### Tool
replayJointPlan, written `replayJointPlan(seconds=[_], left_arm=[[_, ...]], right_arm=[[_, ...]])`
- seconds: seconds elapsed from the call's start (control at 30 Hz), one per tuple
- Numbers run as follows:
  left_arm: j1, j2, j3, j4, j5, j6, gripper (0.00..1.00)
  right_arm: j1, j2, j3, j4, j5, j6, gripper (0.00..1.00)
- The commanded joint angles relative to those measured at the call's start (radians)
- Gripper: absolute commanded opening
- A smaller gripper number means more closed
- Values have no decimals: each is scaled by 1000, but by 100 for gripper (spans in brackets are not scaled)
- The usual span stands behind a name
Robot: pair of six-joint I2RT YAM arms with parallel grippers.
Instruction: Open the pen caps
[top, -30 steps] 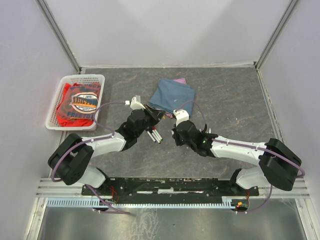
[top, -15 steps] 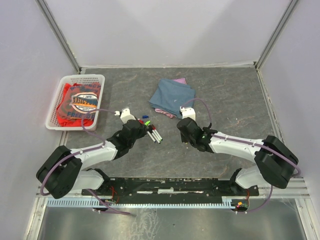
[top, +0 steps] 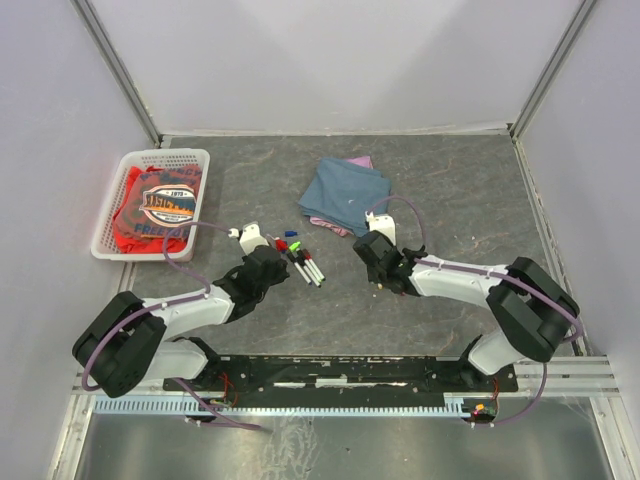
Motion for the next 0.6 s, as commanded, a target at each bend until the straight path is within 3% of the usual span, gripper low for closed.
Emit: replayJointPlan(seconds=[0.0,0.57], left_arm=[[2,-14,-1,15,-33,49,14],[2,-12,-12,20,-32,43,30]], right_arm=[[-15,23,45,-11,30,26,3],[-30,41,49,-54,55,56,29]])
